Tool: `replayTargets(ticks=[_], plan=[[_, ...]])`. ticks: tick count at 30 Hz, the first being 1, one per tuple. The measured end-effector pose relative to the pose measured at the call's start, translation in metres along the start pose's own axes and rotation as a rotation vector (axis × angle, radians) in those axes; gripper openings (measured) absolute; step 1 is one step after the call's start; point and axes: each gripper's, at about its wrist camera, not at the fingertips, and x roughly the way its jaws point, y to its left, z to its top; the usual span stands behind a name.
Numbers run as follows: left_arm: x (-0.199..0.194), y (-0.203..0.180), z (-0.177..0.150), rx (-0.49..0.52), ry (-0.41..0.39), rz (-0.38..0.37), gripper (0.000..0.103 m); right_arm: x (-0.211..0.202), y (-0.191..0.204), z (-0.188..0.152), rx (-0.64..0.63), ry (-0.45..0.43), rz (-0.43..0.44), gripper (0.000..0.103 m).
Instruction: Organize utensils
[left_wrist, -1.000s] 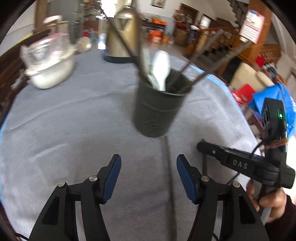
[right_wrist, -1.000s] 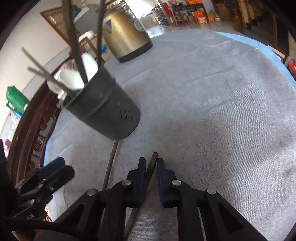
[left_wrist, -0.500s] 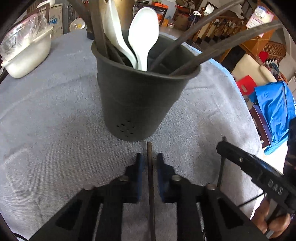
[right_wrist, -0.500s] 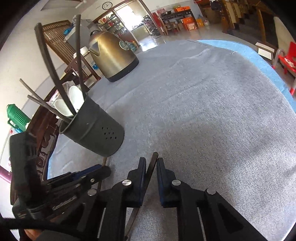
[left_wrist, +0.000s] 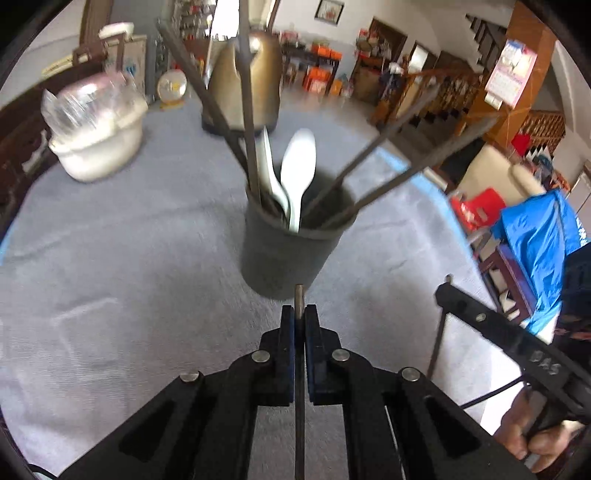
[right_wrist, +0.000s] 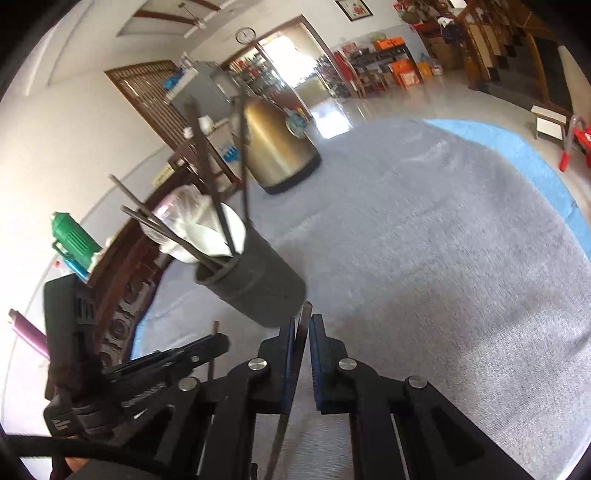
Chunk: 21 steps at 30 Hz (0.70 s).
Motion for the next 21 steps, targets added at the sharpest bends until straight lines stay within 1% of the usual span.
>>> replayTargets(ticks=[7, 13, 15, 17, 18, 20, 21], plan=[[-0.066, -0.003, 0.005, 0.013, -0.152, -0.002, 0.005, -0.026, 0.029, 0.005, -0.068, -0.078, 0.059, 0.007], [-0.1, -0.003, 0.018, 0.022, -0.24, -0.005, 0.005, -0.051, 0.052, 0.017, -0.114, -0.143, 0.087, 0.007], [-0.104, -0.001, 0.023, 0.024, -0.26, -0.004, 0.005, -0.055, 0.059, 0.022, -0.139, -0.157, 0.084, 0.007], [-0.108, -0.002, 0.024, 0.016, -0.271, 0.0, 0.005, -0.053, 0.06, 0.026, -0.149, -0.147, 0.054, 0.007], [-0.109, 0.0, 0.023, 0.008, -0.272, -0.003, 0.005, -0.047, 0.058, 0.028, -0.138, -0.117, 0.047, 0.006], [-0.112, 0.001, 0.019, 0.0, -0.277, 0.004, 0.005, -0.04, 0.047, 0.028, -0.086, -0.078, 0.02, 0.008], [-0.114, 0.001, 0.017, -0.001, -0.282, 0.01, 0.005, -0.037, 0.038, 0.028, -0.054, -0.062, -0.013, 0.009]])
